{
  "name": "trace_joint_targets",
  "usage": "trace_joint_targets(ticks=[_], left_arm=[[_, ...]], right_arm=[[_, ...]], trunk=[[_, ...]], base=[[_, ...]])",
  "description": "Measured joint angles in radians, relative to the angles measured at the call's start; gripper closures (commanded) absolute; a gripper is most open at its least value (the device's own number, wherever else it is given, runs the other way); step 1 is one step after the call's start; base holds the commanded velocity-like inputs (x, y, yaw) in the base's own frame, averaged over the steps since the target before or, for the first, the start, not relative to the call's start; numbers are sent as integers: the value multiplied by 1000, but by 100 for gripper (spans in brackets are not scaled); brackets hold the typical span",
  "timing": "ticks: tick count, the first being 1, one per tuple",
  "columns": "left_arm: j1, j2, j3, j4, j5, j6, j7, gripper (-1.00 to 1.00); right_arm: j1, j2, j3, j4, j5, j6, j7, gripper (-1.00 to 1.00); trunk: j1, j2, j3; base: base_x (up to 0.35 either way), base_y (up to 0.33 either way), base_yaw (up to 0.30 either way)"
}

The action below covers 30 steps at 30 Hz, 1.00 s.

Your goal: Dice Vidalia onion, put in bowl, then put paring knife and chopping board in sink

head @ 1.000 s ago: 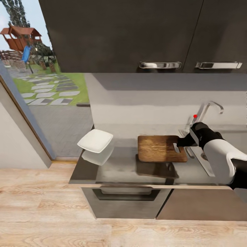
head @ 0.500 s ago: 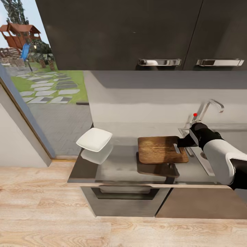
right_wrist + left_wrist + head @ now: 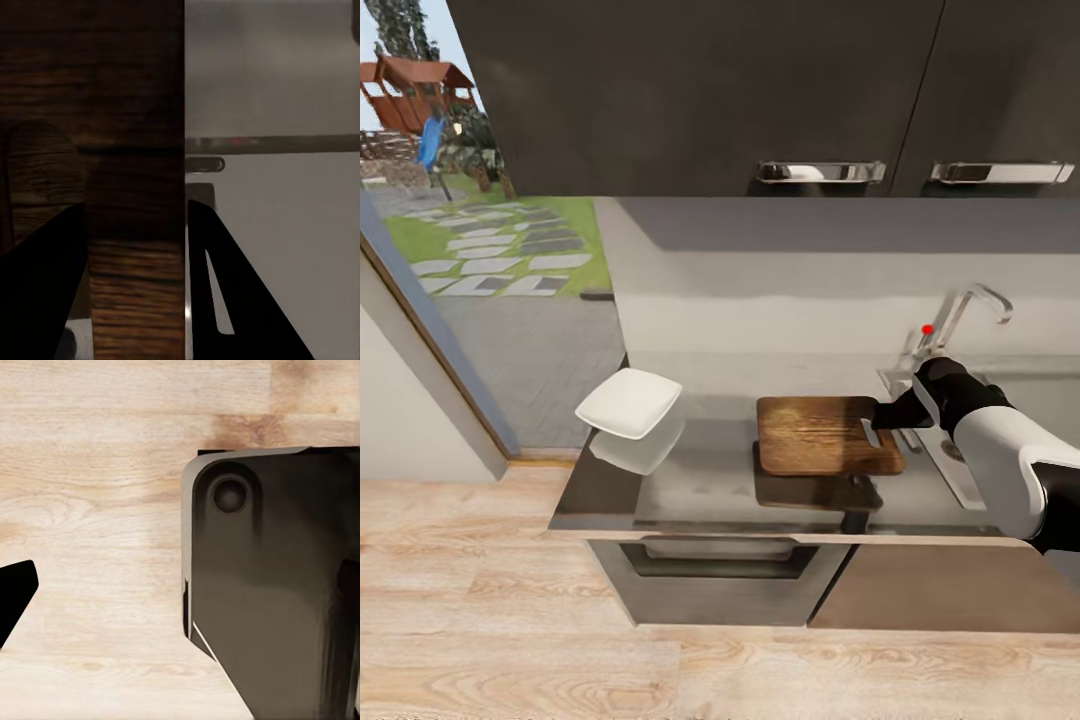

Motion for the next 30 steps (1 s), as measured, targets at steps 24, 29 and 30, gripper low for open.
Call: trace_joint_targets(ticks=[24,29,30], left_arm=[[0,1,0,1,0,1,0,-100],[0,1,0,1,0,1,0,-100],[0,1,0,1,0,1,0,-100]], right_arm=[[0,-2,0,0,1,-2,5,100],[0,-4,0,0,1,-2,5,100],[0,-4,0,0,1,-3,5,100]], trunk=[[0,0,-30],[0,0,-36],[0,0,-38]], base=[[13,-30,0],[1,-3,0],[20,-34,0]])
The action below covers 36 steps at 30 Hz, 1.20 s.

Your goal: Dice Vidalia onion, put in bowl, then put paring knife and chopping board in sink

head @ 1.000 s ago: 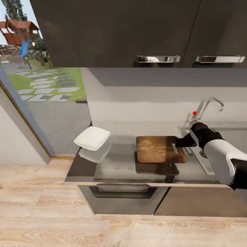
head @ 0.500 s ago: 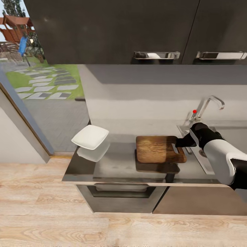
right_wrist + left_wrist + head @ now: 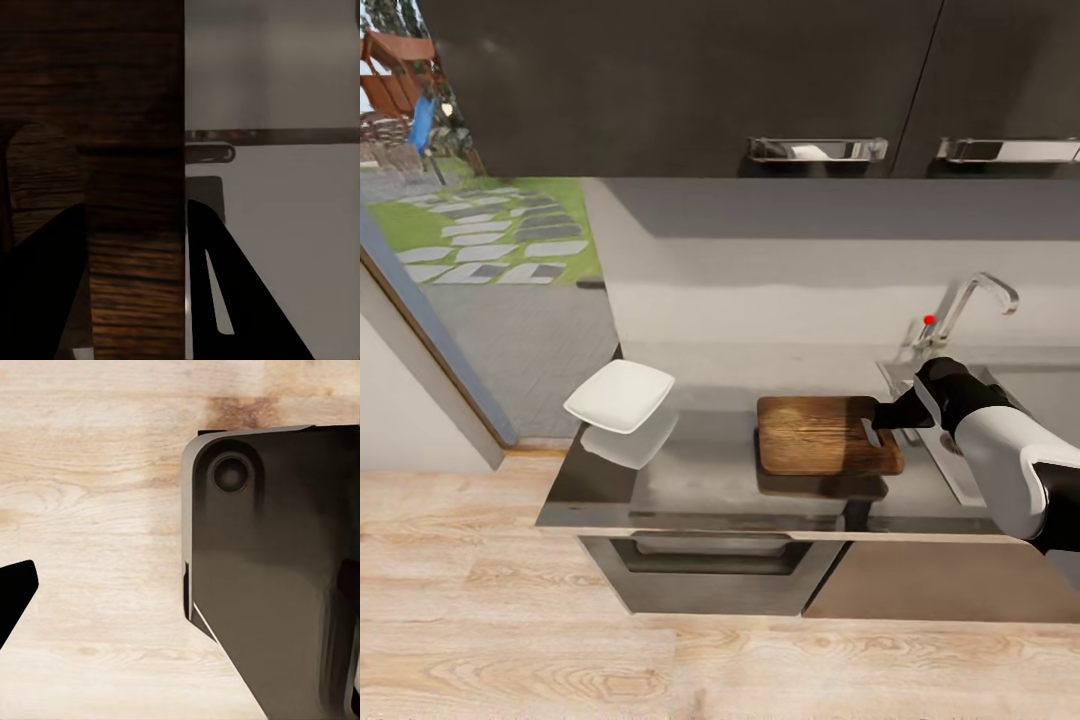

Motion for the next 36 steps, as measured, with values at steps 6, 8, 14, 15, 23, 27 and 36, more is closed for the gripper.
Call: trace_joint_targets(ticks=[6,8,14,15,23,27,36], left_arm=[[0,0,0,0,0,0,0,-100],[0,0,0,0,0,0,0,-100],[0,0,0,2,0,0,0,-100],[0,0,0,3,0,0,0,-100],[0,0,0,4,0,-1,0,-100],[0,0,0,5,0,-1,0,-100],[0,0,0,5,0,0,0,-100]], right_arm=[[0,1,1,0,0,-1,2,100],[0,2,1,0,2,-1,8,100],[0,1,0,0,0,-2,33,100],[0,1,0,0,0,-2,34,100],[0,1,0,0,1,-4,37,100],[0,2,0,0,-1,-4,38,100],[0,4,0,0,0,-4,38,100]], trunk=[[0,0,-8],[0,0,-10],[0,0,-18],[0,0,-19],[0,0,-26],[0,0,-28],[0,0,-31]], base=[[114,-125,0],[92,-98,0],[26,-28,0],[5,-5,0],[89,-2,0],[41,0,0],[3,0,0]])
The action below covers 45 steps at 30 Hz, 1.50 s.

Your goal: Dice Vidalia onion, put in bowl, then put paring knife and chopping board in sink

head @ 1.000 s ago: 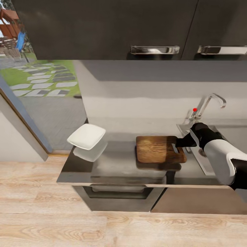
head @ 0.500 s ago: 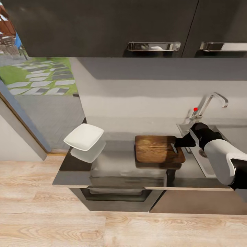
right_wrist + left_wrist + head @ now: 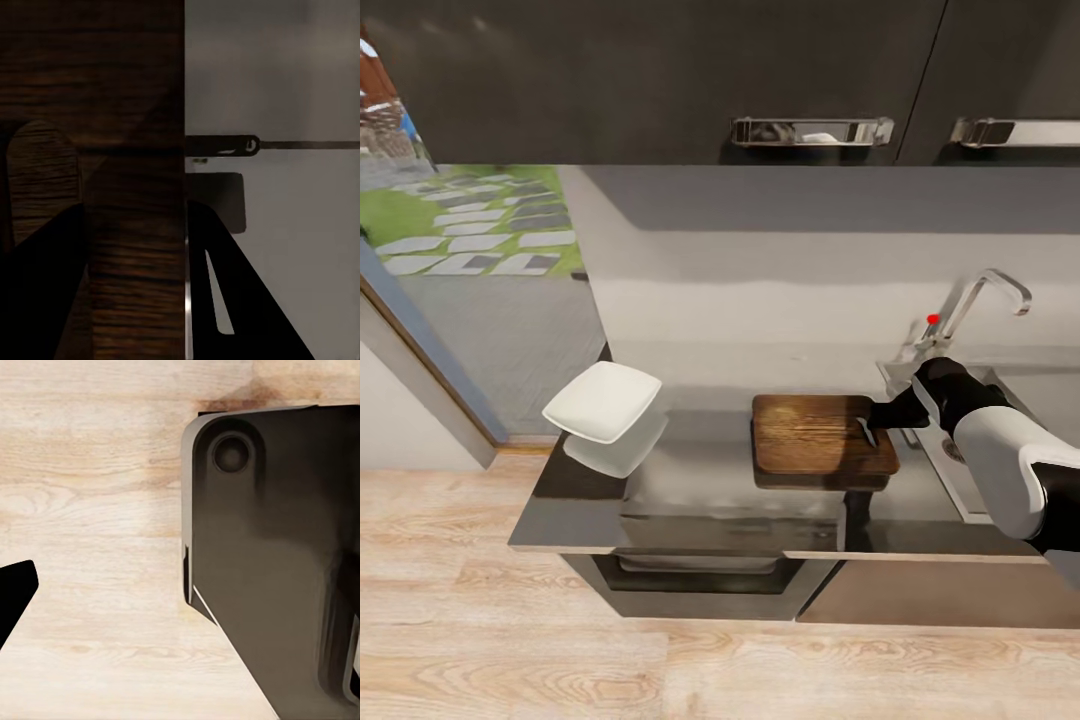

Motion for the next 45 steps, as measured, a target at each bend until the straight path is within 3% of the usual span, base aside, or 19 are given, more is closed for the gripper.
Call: trace_joint_targets(ticks=[43,44,45], left_arm=[[0,0,0,0,0,0,0,-100],[0,0,0,0,0,0,0,-100],[0,0,0,0,0,0,0,-100]], right_arm=[[0,-2,0,2,0,-1,-1,100],[0,-1,0,2,0,-1,-1,-100],[0,-1,-1,2,-1,-1,-2,-100]], trunk=[[0,0,-8],[0,0,-8],[0,0,-8]], base=[[0,-46,0],[0,-73,0],[0,-72,0]])
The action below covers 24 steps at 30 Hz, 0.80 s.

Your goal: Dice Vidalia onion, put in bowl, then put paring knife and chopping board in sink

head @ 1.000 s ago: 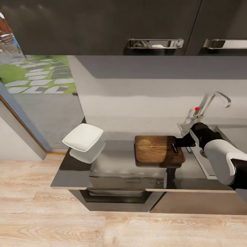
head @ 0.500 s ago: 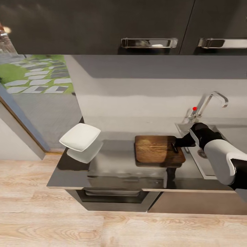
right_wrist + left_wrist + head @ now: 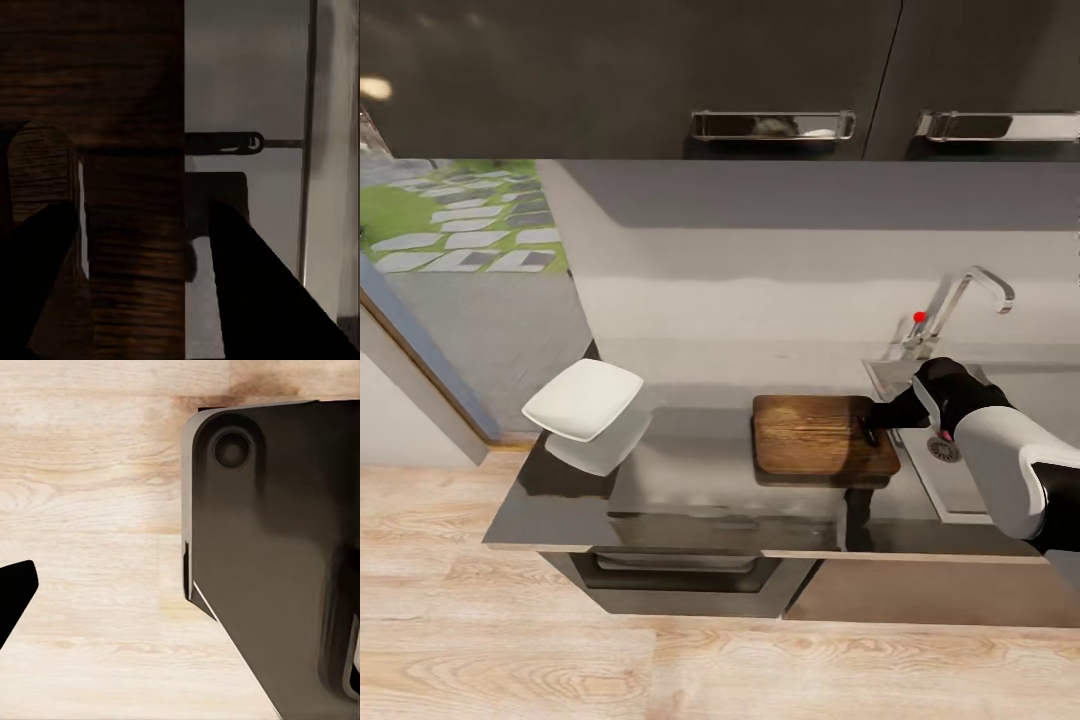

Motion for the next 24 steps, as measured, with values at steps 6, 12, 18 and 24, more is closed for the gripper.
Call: trace_joint_targets(ticks=[6,12,18,24], left_arm=[[0,0,0,0,0,0,0,-100],[0,0,0,0,0,-1,0,-100],[0,1,0,0,0,-1,0,-100],[0,0,0,0,0,-2,0,-100]], right_arm=[[0,0,0,0,0,0,0,-100],[0,1,0,0,0,0,0,-100],[0,2,0,0,0,0,1,-100],[0,3,0,0,-1,0,1,-100]], trunk=[[0,0,0],[0,0,0],[0,0,0],[0,0,0]], base=[[0,-72,0],[0,-60,0],[0,-16,0],[0,-2,0]])
